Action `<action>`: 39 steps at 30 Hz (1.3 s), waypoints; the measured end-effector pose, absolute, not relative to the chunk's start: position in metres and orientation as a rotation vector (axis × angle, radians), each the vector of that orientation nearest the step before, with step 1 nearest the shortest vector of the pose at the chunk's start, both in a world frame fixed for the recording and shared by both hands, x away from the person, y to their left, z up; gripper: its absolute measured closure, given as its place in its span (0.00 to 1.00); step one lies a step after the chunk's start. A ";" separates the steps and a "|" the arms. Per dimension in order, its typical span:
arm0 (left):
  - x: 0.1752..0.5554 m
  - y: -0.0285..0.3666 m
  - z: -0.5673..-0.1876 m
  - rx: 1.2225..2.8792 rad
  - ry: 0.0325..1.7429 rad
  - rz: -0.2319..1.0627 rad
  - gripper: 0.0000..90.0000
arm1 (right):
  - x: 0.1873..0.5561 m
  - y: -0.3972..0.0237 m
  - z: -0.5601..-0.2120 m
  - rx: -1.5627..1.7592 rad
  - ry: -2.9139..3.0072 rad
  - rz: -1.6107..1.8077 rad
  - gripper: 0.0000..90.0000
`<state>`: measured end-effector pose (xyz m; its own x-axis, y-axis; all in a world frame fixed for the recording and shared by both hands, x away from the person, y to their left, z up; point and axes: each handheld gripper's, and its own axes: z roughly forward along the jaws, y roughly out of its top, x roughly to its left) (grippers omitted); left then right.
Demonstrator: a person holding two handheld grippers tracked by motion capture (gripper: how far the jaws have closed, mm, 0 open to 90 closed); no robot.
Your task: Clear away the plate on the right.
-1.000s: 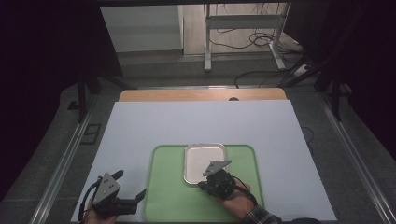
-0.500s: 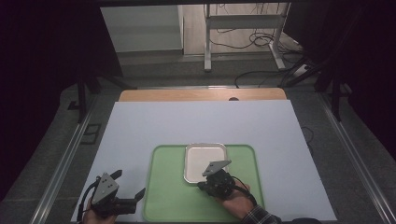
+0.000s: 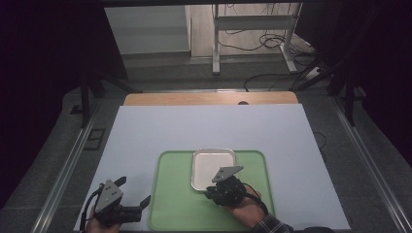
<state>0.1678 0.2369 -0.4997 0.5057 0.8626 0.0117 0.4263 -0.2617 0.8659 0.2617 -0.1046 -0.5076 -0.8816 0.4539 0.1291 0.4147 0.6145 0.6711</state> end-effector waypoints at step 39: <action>0.168 0.236 -0.500 1.883 1.058 0.625 0.00 | 0.263 -0.128 -0.480 0.720 2.668 1.188 0.45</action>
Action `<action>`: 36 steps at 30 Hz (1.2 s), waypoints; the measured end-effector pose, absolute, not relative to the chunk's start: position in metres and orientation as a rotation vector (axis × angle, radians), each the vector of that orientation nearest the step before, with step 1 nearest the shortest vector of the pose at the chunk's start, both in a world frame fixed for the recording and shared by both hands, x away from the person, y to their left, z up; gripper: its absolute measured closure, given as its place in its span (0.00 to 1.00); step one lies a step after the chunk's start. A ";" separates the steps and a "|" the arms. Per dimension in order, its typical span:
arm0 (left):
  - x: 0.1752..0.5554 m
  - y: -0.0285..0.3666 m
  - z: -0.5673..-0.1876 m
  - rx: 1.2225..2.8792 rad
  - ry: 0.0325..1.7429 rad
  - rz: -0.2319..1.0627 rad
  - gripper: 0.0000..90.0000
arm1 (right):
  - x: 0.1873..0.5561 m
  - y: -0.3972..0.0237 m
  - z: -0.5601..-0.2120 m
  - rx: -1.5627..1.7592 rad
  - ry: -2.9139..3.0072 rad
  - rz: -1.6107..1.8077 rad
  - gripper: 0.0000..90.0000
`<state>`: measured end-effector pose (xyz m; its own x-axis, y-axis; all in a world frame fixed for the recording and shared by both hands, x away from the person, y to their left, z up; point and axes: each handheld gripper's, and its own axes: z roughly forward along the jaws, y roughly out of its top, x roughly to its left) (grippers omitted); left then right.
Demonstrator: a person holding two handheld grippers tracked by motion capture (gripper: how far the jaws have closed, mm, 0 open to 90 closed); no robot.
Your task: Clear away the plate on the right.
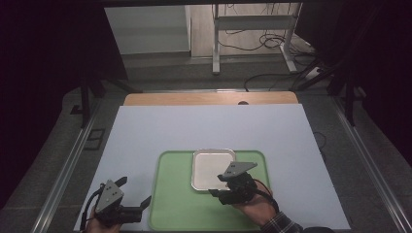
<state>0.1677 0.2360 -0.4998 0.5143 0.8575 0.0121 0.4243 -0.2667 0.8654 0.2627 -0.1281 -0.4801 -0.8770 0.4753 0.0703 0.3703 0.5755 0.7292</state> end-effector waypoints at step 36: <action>0.167 0.236 -0.499 1.878 1.054 0.628 0.00 | 0.264 -0.155 -0.458 0.706 2.534 1.194 0.11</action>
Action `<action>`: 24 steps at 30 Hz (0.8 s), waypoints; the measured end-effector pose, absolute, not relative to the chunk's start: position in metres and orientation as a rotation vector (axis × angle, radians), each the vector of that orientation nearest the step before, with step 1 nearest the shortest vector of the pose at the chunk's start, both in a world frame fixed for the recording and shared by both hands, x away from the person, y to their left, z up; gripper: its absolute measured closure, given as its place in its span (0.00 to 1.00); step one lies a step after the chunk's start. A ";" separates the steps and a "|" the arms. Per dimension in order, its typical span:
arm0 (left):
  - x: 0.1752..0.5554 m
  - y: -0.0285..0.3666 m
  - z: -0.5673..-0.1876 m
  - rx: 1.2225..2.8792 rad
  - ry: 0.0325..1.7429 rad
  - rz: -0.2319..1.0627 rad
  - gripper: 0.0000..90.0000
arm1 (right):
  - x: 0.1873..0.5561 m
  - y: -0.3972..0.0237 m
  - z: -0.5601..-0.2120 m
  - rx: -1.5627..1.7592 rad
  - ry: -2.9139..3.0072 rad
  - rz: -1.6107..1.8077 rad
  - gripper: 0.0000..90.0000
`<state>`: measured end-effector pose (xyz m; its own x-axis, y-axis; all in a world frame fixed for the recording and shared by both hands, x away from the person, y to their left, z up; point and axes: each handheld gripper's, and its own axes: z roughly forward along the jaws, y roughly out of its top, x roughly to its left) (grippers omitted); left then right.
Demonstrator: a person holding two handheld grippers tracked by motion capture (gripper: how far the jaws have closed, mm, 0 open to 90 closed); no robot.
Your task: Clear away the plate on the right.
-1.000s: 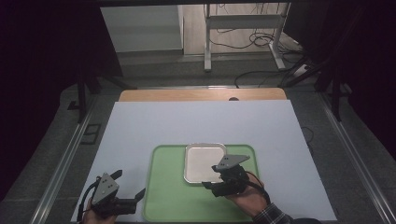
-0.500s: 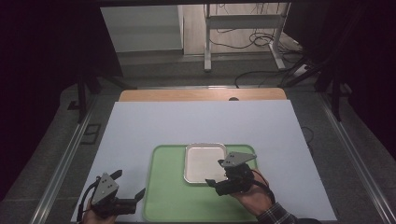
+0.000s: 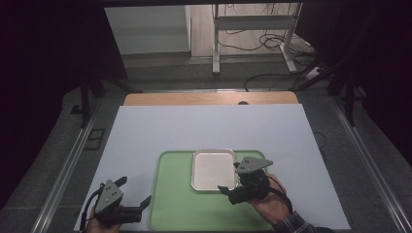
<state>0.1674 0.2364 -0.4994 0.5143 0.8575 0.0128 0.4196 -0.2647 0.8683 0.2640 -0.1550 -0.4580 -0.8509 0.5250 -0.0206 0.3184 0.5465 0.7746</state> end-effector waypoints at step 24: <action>0.167 0.237 -0.500 1.878 1.057 0.631 0.00 | 0.259 -0.178 -0.455 0.725 2.493 1.178 0.10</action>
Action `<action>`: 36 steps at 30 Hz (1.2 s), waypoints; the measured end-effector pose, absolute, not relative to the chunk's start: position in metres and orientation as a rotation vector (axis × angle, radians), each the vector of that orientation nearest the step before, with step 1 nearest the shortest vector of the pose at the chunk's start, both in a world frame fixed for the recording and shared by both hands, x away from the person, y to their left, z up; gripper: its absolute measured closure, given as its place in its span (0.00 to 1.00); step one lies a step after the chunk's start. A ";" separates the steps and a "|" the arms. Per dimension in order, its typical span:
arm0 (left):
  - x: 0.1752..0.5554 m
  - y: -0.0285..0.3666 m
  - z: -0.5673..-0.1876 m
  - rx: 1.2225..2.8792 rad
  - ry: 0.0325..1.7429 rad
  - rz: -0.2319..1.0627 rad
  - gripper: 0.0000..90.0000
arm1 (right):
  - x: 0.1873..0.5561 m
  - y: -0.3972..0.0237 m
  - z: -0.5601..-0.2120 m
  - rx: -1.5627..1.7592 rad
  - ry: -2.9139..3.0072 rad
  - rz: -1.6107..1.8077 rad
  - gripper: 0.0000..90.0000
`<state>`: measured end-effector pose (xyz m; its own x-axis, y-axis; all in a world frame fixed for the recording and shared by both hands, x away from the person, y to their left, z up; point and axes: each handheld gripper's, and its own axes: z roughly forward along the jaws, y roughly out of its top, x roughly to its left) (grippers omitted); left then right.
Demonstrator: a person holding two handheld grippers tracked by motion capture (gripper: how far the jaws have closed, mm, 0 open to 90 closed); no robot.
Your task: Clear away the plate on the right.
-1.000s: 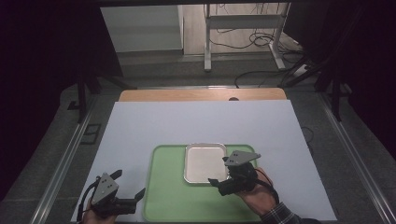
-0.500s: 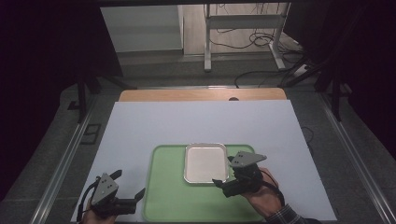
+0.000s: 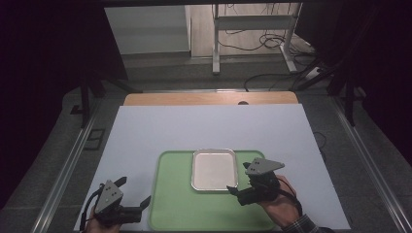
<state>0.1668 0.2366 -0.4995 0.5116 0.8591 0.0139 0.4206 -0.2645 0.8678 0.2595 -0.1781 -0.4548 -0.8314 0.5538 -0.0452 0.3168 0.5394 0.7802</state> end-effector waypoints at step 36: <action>0.166 0.235 -0.498 1.875 1.031 0.628 0.00 | 0.245 -0.227 -0.452 0.837 2.384 1.204 0.10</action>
